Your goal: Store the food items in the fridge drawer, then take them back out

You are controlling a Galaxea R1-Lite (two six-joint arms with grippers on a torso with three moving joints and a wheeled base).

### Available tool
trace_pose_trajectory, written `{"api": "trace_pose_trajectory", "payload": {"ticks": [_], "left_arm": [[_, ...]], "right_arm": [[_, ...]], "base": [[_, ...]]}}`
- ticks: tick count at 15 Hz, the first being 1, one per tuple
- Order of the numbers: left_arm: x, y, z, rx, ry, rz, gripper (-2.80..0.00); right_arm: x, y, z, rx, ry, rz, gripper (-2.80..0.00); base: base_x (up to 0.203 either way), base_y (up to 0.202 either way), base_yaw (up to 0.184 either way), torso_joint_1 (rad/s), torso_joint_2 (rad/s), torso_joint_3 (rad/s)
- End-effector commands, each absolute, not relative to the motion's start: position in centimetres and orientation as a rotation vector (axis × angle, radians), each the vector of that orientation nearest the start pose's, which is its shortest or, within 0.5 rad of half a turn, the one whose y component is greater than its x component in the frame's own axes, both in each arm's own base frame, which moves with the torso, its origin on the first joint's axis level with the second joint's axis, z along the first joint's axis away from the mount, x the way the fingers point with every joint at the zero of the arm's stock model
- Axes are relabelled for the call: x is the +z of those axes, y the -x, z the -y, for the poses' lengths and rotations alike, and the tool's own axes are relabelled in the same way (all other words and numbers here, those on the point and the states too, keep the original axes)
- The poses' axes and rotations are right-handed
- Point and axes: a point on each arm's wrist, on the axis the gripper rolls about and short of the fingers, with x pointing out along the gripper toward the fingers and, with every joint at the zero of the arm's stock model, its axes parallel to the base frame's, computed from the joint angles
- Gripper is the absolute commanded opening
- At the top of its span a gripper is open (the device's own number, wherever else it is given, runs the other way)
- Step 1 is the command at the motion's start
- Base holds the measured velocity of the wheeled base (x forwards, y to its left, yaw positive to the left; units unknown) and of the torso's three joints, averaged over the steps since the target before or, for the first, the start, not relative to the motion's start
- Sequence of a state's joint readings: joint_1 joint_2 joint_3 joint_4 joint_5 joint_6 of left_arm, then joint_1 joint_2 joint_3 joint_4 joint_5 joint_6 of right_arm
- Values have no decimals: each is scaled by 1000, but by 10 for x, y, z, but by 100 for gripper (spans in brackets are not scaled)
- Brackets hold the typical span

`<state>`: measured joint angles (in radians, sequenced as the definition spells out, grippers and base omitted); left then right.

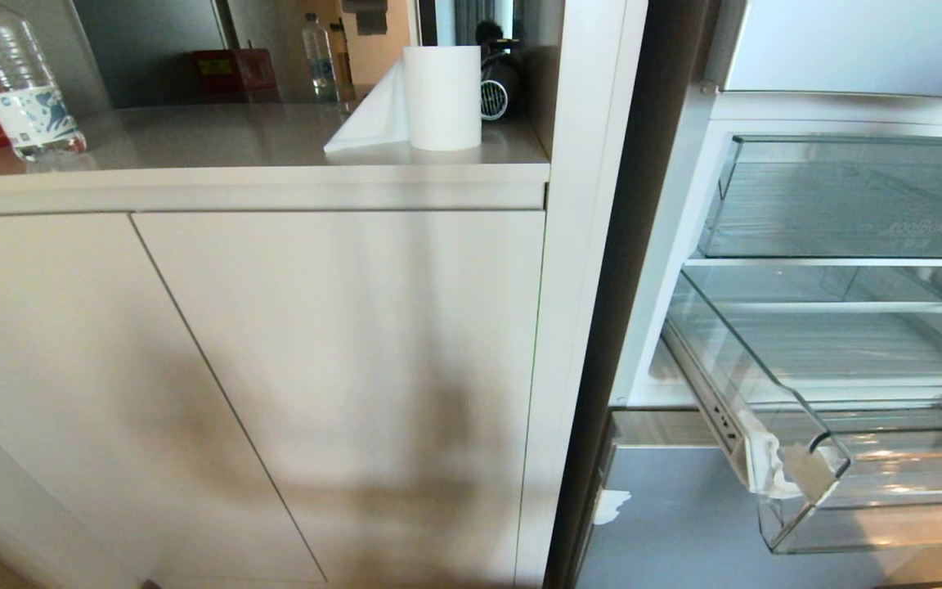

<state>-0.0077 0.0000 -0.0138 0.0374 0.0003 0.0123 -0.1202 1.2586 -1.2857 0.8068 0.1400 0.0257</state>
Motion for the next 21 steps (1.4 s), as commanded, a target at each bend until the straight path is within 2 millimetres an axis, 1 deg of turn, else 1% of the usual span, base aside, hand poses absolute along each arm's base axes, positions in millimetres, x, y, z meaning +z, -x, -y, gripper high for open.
{"api": "trace_pose_trajectory", "payload": {"ticks": [1, 3, 5, 6, 9, 14, 15, 17, 18, 20, 21], "left_arm": [[76, 24, 0, -6, -12, -23, -280], [76, 24, 0, -8, -12, -23, -280], [76, 24, 0, -8, -12, -23, -280], [75, 24, 0, -6, -12, -24, -280], [75, 24, 0, -7, -12, -23, -280], [75, 24, 0, -8, -14, -24, -280], [76, 24, 0, -6, -13, -23, -280], [76, 24, 0, -6, -11, -23, -280], [76, 24, 0, -6, -11, -23, -280], [76, 24, 0, -6, -9, -23, -280], [76, 24, 0, -6, -9, -23, -280]], "right_arm": [[304, -124, 12, 7, -129, -691, -280], [313, -84, 7, 5, -134, -567, -280], [309, -45, 2, 11, -119, -423, -280], [302, -29, 0, 11, -112, -354, -280], [276, 9, -4, 17, -93, -212, -280], [234, 54, -10, 29, -63, -27, -280], [223, 55, -9, 25, -59, -9, -280], [204, 39, -6, -8, -51, -13, -280], [190, 28, -5, -12, -26, -1, -280], [159, 10, -2, 7, 86, 40, -280], [143, 5, -1, 7, 144, 64, -280]], "base": [[0, 0, 0, 0, 0, 0], [0, 0, 0, 0, 0, 0], [0, 0, 0, 0, 0, 0], [0, 0, 0, 0, 0, 0], [0, 0, 0, 0, 0, 0], [0, 0, 0, 0, 0, 0], [0, 0, 0, 0, 0, 0], [0, 0, 0, 0, 0, 0], [0, 0, 0, 0, 0, 0], [0, 0, 0, 0, 0, 0], [0, 0, 0, 0, 0, 0]]}}
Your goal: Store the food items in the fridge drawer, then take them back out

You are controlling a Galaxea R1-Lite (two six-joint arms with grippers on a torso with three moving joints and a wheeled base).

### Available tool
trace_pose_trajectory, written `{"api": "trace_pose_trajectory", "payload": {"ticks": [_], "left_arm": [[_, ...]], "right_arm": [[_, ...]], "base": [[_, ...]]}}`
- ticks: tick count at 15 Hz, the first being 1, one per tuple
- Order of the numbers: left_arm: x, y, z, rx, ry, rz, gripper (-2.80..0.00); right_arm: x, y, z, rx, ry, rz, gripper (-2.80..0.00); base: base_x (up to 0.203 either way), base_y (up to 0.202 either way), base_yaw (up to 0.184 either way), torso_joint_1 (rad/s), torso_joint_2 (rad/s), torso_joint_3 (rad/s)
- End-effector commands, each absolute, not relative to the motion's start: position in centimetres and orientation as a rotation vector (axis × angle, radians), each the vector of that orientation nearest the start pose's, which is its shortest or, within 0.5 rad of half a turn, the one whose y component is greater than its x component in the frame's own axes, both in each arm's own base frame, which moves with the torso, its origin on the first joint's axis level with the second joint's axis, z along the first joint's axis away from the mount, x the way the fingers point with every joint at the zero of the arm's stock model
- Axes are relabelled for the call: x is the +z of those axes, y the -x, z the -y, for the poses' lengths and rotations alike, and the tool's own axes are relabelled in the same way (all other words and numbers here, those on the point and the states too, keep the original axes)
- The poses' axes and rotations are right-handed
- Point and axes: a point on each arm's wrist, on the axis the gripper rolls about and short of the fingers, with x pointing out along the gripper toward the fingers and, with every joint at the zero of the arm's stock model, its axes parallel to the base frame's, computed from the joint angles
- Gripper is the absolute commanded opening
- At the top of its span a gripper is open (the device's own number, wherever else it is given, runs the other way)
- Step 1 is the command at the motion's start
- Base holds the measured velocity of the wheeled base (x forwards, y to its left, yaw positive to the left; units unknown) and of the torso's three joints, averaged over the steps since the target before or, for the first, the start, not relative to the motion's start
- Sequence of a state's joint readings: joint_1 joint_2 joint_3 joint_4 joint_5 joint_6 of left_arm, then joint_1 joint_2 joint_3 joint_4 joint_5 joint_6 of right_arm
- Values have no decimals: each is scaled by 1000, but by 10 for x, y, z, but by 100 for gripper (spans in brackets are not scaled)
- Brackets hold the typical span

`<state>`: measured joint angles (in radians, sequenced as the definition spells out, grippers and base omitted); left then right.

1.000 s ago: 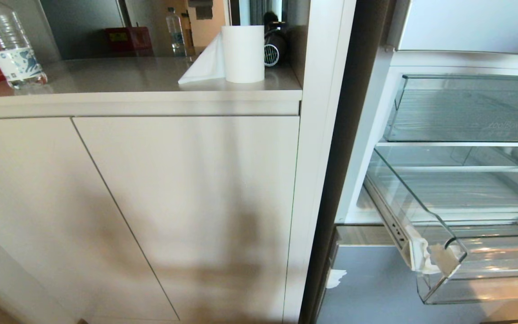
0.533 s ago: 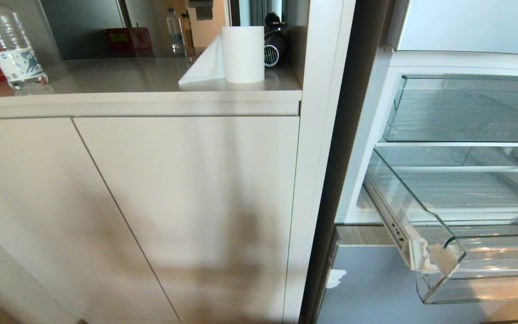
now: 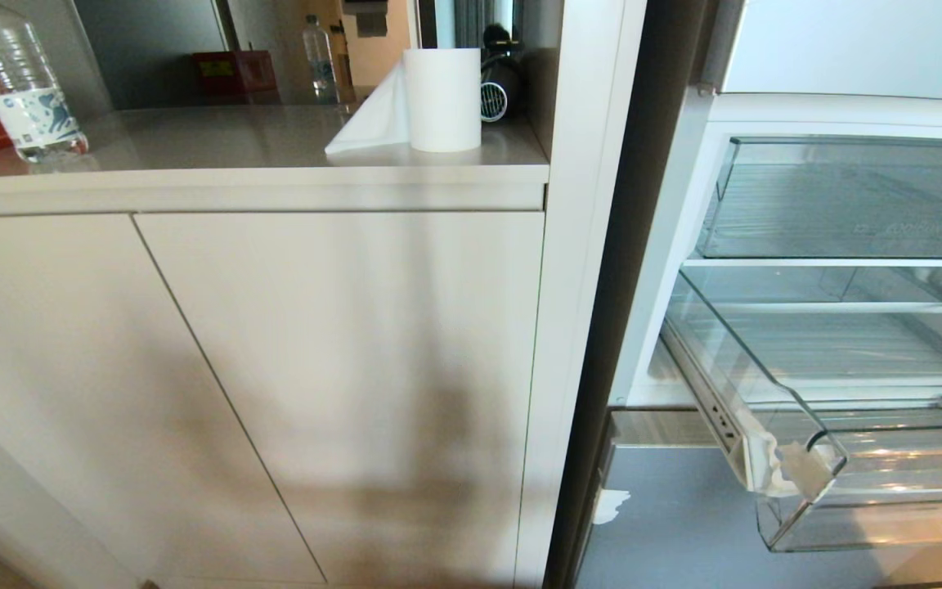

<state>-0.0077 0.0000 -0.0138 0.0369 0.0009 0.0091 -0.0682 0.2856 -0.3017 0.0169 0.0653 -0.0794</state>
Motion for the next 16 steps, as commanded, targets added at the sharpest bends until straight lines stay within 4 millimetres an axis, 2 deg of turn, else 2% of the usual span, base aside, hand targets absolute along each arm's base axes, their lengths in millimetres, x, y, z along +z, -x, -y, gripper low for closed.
{"api": "trace_pose_trajectory", "payload": {"ticks": [1, 4, 7, 16], "left_arm": [[76, 24, 0, -6, -9, -24, -280], [76, 24, 0, -6, -9, -23, -280], [76, 24, 0, -6, -6, -23, -280], [76, 24, 0, -8, -6, -23, -280]], "right_arm": [[129, 5, -1, 5, 181, 81, -280], [97, 21, -1, 5, 204, 128, -280], [76, 23, 0, 14, 49, 6, -280], [76, 23, 0, 0, 9, 2, -280]], "base": [[0, 0, 0, 0, 0, 0], [0, 0, 0, 0, 0, 0], [0, 0, 0, 0, 0, 0], [0, 0, 0, 0, 0, 0]]}}
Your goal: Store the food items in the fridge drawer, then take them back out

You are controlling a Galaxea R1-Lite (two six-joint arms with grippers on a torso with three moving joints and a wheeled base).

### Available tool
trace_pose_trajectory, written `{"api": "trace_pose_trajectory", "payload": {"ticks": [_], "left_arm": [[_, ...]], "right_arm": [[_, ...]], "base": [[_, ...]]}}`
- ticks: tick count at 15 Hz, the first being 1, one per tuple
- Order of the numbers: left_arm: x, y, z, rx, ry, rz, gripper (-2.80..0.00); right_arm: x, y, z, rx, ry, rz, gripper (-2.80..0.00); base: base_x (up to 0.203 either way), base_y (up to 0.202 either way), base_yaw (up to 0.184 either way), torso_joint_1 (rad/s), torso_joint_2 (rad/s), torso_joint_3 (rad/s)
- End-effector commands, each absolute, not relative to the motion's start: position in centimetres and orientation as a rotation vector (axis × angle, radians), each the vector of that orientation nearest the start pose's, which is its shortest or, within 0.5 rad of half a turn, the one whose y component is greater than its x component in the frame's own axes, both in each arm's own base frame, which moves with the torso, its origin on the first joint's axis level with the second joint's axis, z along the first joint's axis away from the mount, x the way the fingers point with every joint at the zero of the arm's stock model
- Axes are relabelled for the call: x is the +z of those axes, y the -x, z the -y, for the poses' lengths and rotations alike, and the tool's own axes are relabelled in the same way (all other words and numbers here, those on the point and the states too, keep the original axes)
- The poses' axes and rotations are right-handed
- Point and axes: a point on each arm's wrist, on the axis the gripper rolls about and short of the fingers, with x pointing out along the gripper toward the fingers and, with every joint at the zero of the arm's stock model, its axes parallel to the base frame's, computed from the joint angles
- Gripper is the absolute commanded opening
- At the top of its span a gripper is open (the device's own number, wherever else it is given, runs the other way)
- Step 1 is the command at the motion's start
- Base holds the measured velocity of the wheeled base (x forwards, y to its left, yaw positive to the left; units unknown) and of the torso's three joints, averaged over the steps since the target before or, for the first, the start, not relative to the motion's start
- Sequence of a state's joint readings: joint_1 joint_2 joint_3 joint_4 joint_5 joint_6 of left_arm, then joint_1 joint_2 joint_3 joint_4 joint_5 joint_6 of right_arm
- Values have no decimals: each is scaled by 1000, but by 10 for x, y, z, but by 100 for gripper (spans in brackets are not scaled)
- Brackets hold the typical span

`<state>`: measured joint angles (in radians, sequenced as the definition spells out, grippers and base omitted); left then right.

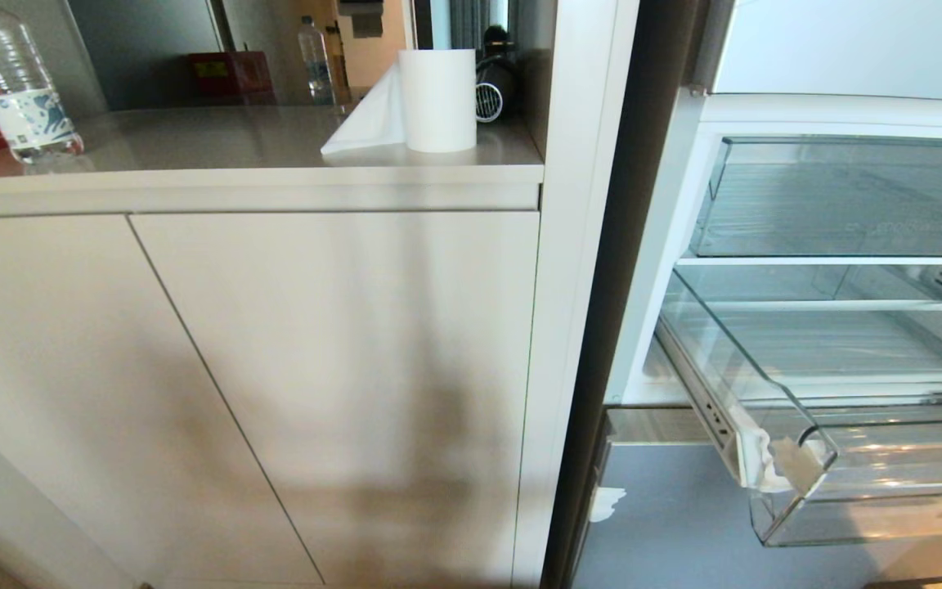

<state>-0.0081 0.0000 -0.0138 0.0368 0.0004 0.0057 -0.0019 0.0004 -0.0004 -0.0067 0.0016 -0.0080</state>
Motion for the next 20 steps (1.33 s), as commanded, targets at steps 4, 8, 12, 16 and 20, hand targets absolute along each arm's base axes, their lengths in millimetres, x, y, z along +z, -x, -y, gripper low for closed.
{"api": "trace_pose_trajectory", "payload": {"ticks": [4, 8, 12, 16, 20], "left_arm": [[76, 24, 0, -8, -6, -23, -280], [76, 24, 0, -8, -6, -23, -280], [76, 24, 0, -6, -6, -23, -280], [76, 24, 0, -6, -6, -23, -280], [76, 24, 0, -6, -6, -24, -280]], "right_arm": [[76, 23, 0, 0, 9, 5, -280], [76, 23, 0, 0, 8, 4, -280], [76, 23, 0, 0, 8, 5, -280], [76, 23, 0, -2, 8, 5, -280], [76, 22, 0, -3, 3, -2, -280]], "base": [[-3, 3, -102, 0, 0, 2], [1, 9, -176, 4, 2, 3], [-1, 10, -173, 1, 2, 3], [1, 9, -173, 3, 0, 2], [-2, 7, -163, 3, 0, 5]]}}
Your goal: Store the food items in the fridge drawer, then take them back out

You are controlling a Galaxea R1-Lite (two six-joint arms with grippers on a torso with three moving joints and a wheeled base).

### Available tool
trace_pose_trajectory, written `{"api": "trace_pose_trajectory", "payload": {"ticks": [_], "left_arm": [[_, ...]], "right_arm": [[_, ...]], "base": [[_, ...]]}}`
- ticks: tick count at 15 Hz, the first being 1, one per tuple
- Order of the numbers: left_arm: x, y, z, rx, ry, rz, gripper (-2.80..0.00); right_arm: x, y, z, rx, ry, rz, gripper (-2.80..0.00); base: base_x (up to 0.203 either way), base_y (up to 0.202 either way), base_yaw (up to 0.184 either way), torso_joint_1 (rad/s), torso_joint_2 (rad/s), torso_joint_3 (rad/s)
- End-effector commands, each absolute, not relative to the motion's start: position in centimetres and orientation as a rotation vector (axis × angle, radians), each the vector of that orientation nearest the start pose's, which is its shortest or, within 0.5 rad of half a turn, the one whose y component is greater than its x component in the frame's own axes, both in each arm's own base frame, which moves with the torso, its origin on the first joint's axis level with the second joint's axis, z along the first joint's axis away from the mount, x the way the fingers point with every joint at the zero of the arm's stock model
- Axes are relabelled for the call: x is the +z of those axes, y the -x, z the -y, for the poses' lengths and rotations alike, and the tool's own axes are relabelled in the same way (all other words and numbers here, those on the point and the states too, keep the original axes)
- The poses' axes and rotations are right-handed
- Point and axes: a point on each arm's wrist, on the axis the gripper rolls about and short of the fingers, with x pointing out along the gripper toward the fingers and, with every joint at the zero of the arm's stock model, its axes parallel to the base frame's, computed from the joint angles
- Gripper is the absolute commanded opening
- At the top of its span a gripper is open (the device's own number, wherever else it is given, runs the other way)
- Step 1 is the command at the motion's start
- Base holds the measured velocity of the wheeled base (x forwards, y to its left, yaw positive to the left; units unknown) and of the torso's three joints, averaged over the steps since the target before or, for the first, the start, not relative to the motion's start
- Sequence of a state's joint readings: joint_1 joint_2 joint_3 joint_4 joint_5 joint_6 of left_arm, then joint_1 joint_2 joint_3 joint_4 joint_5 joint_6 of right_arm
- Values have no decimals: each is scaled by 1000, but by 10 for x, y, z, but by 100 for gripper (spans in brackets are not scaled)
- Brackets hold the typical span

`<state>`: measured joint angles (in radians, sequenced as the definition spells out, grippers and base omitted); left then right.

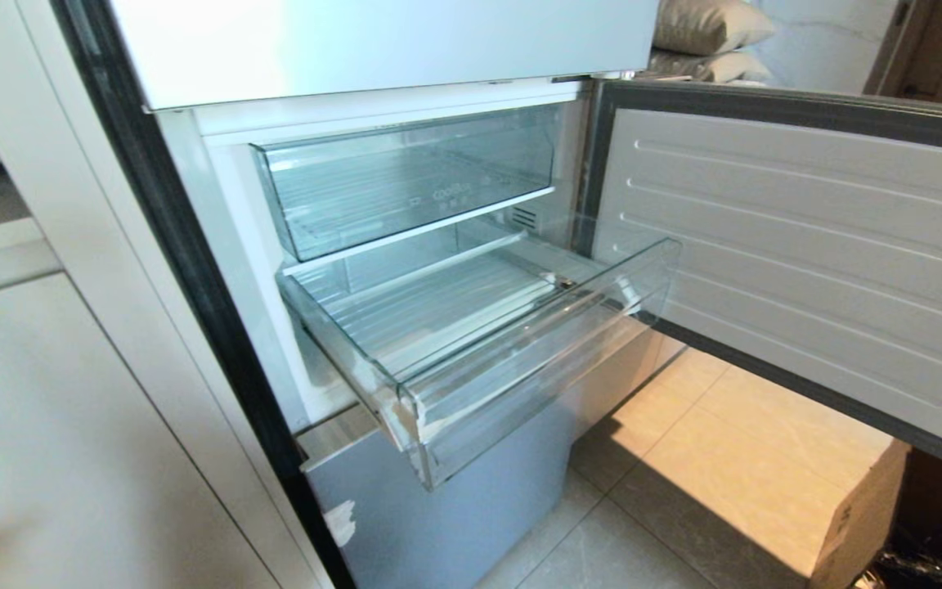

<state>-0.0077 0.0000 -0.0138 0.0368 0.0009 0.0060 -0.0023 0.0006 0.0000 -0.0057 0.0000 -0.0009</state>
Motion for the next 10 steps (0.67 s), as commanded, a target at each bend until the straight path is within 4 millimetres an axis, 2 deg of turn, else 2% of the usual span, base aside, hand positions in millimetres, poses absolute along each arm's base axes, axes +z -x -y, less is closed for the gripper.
{"api": "trace_pose_trajectory", "payload": {"ticks": [1, 4, 5, 8, 10], "left_arm": [[76, 24, 0, -6, -6, -23, -280], [76, 24, 0, -8, -6, -23, -280], [76, 24, 0, -7, -6, -25, -280], [76, 24, 0, -8, -6, -23, -280], [76, 24, 0, -6, -6, -23, -280]], "right_arm": [[76, 21, 0, -2, 10, -20, -280], [82, 8, 0, -20, -2, -168, -280], [91, 2, 0, -60, -41, -218, -280], [140, -25, 5, -251, -253, -254, -280], [161, -44, 19, -472, -311, -270, -280]], "base": [[-2, 2, -106, -2, 7, 12], [0, 0, 0, 0, 0, 0], [0, 0, 0, 0, 0, 0], [0, 0, 0, 0, 0, 0], [0, 0, 0, 0, 0, 0]]}}
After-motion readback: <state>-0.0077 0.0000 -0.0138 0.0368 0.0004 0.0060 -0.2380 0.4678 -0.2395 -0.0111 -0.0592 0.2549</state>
